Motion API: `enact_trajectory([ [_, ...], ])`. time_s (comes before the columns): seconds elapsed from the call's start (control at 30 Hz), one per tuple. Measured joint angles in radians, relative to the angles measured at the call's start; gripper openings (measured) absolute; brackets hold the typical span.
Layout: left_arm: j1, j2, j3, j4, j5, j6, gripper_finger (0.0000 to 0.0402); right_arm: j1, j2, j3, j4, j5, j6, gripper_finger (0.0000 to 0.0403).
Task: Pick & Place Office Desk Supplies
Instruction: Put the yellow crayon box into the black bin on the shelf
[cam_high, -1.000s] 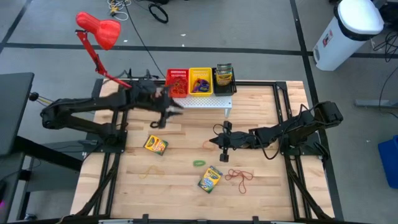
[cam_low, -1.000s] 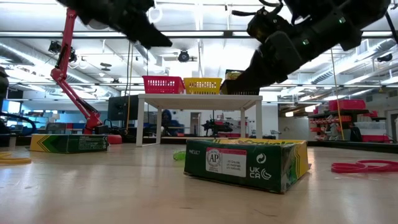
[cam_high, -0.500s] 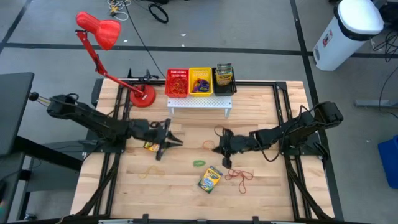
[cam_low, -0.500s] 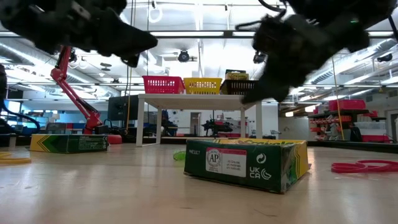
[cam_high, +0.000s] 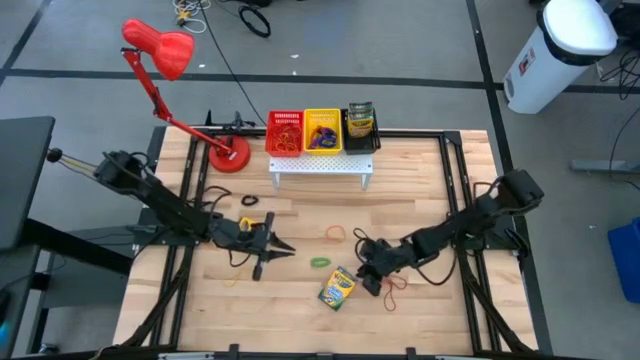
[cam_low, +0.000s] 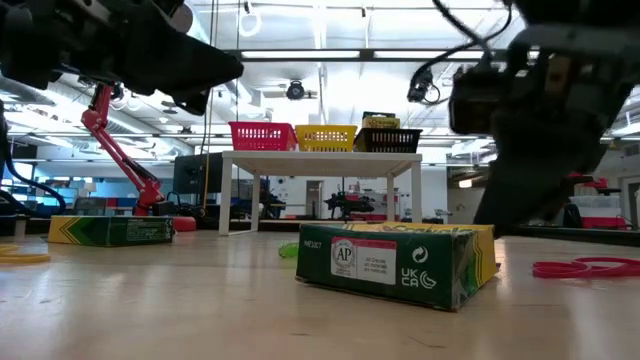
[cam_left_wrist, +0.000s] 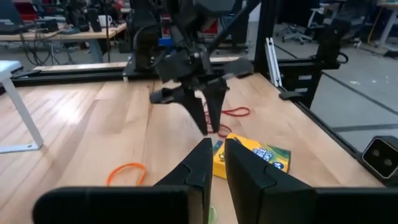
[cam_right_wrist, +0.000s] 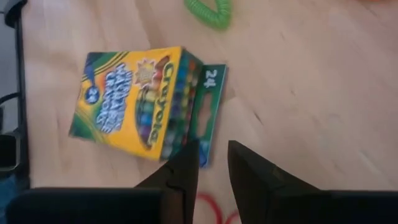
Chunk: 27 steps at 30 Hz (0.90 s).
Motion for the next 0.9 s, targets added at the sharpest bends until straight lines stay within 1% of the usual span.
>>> enact_trajectory([
  [0.13, -0.012, 0.032, 0.0, 0.035, -0.007, -0.021, 0.0048, -0.009, 0.053, 0.0, 0.075, 0.004, -0.005, 0.0096],
  [0.27, -0.017, 0.043, 0.0, 0.034, -0.008, -0.048, 0.0048, -0.01, 0.088, 0.002, 0.114, -0.013, -0.004, 0.0096],
  [0.53, -0.019, 0.043, 0.0, 0.043, -0.007, -0.047, 0.0048, -0.009, 0.127, 0.03, 0.124, -0.021, -0.006, 0.0094],
  [0.63, -0.019, 0.042, 0.0, 0.044, -0.007, -0.045, 0.0048, -0.01, 0.129, 0.03, 0.135, -0.022, -0.013, 0.0071],
  [0.77, -0.019, 0.042, 0.0, 0.043, -0.007, -0.044, 0.0048, -0.009, 0.129, 0.03, 0.137, -0.024, -0.039, 0.0014],
  [0.8, -0.019, 0.042, 0.0, 0.043, -0.007, -0.043, 0.0048, -0.009, 0.13, 0.03, 0.138, -0.024, -0.049, 0.0008],
  [0.9, -0.019, 0.042, 0.0, 0.043, -0.007, -0.042, 0.0048, -0.009, 0.127, 0.03, 0.139, -0.025, -0.059, 0.0012],
])
